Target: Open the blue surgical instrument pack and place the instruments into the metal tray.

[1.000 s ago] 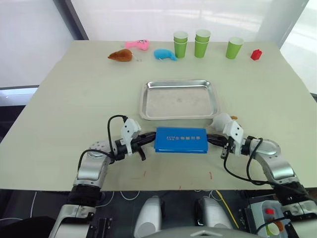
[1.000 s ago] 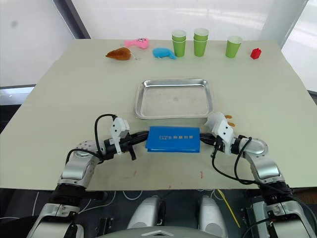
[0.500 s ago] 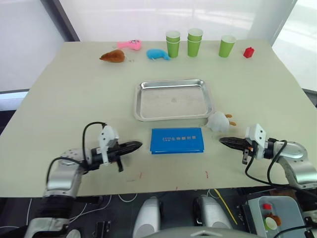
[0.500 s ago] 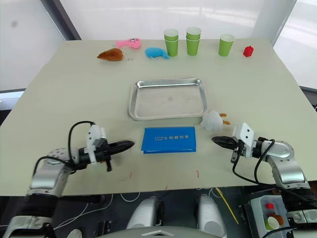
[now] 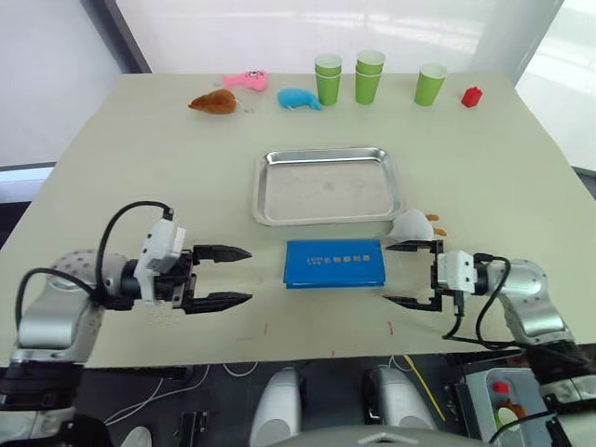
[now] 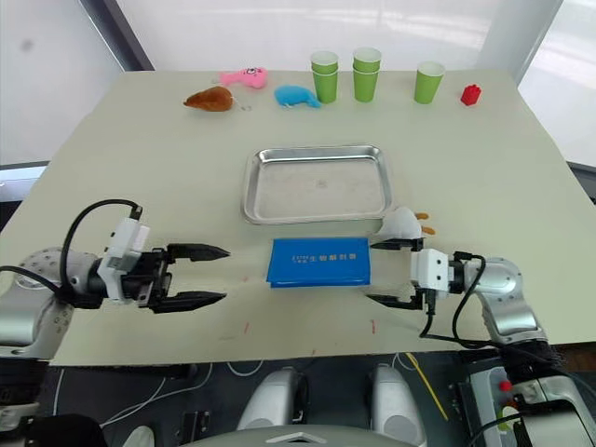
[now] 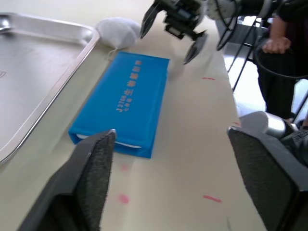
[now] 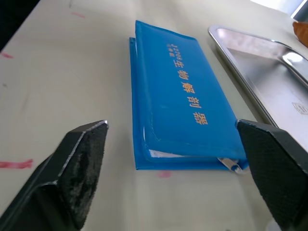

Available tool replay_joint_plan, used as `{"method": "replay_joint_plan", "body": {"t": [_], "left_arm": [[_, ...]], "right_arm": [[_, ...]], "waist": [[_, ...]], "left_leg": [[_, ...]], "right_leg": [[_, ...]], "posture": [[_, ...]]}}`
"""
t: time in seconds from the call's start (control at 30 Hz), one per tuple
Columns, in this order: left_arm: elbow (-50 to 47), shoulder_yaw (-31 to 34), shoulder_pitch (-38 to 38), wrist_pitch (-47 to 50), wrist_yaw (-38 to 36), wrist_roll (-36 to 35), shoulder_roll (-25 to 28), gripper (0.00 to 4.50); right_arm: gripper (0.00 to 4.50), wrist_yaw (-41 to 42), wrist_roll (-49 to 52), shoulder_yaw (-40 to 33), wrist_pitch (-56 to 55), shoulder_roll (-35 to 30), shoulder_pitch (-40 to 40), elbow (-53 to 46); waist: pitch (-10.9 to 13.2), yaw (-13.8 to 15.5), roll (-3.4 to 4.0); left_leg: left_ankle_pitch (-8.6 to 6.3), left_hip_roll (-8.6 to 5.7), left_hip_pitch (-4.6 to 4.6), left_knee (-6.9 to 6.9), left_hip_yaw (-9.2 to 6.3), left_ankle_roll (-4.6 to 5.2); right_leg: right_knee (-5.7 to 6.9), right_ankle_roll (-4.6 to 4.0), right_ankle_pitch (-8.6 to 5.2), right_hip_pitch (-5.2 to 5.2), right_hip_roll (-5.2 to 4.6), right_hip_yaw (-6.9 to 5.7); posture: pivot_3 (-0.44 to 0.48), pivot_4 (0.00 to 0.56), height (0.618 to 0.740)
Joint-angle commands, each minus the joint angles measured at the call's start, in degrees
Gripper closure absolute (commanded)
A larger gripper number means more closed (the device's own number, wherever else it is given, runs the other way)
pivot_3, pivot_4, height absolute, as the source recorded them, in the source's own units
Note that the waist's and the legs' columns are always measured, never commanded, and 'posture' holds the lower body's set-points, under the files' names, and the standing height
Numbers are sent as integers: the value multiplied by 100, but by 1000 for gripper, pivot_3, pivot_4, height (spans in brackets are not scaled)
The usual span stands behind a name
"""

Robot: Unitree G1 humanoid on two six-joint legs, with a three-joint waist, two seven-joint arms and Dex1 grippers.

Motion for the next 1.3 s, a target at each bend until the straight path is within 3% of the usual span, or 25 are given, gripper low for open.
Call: {"method": "replay_joint_plan", "body": {"t": [0.03,0.3,0.4,0.43,0.47,0.53,0.57,0.67,0.9,1.07,1.3], "left_arm": [[-127,163,-162,-74,-432,-175,217,40],[-75,-94,-197,-288,-551,-312,488,40],[-93,-140,-175,-330,-551,-456,513,0],[-97,-141,-173,-324,-551,-491,507,0],[-93,-146,-174,-316,-551,-504,501,0],[-44,-146,-214,-348,-551,-459,446,0],[2,-150,-260,-383,-548,-425,386,0],[65,-179,-327,-518,-549,-349,254,0],[185,-324,-356,-808,-548,-124,89,0],[235,-459,-339,-1156,-536,188,80,0],[70,-476,-158,-1047,-551,51,117,0]], "right_arm": [[0,-194,-215,73,-675,156,-268,413],[0,-310,-528,373,-1484,375,-791,1307],[1313,-249,-575,485,-1645,380,-962,1589],[1500,-233,-577,510,-1690,375,-993,1656],[2099,-231,-576,530,-1726,374,-1017,1712],[2594,-222,-569,568,-1777,385,-1062,1829],[3310,-193,-550,589,-1756,392,-1079,1882],[4386,-148,-498,629,-1713,395,-1093,1929],[4458,144,-402,789,-1635,225,-1085,1618],[4458,608,134,832,-642,-229,-855,510],[4458,816,1655,697,2712,-1000,-321,-1609]], "waist": [[7,0,0],[13,-9,-7],[15,-7,-5],[16,-5,-7],[17,-5,-8],[18,0,-9],[18,0,-9],[18,-1,-9],[18,3,-9],[21,17,-6],[26,13,0]], "left_leg": [[0,0,0,0,1,0],[0,2,-1,0,7,0],[0,4,0,0,9,0],[0,4,0,0,10,0],[0,4,-1,1,10,0],[0,4,0,1,11,0],[0,4,0,1,11,0],[0,4,1,1,12,0],[0,4,1,2,13,0],[0,4,-4,2,15,0],[0,5,-10,3,15,0]], "right_leg": [[0,0,0,-1,0,0],[2,-1,1,-6,1,7],[4,-1,1,-7,4,11],[4,-1,1,-7,4,12],[4,-1,1,-7,4,12],[4,-2,1,-7,4,12],[4,-2,1,-7,4,12],[6,-2,1,-7,4,13],[7,-2,2,-7,4,15],[5,-2,2,-10,3,15],[8,-2,2,-19,4,15]], "posture": [[0,150,740],[0,150,740],[0,150,740],[0,150,740],[0,150,740],[0,150,740],[0,150,740],[0,150,740],[0,150,740],[0,150,740],[0,150,740]]}}
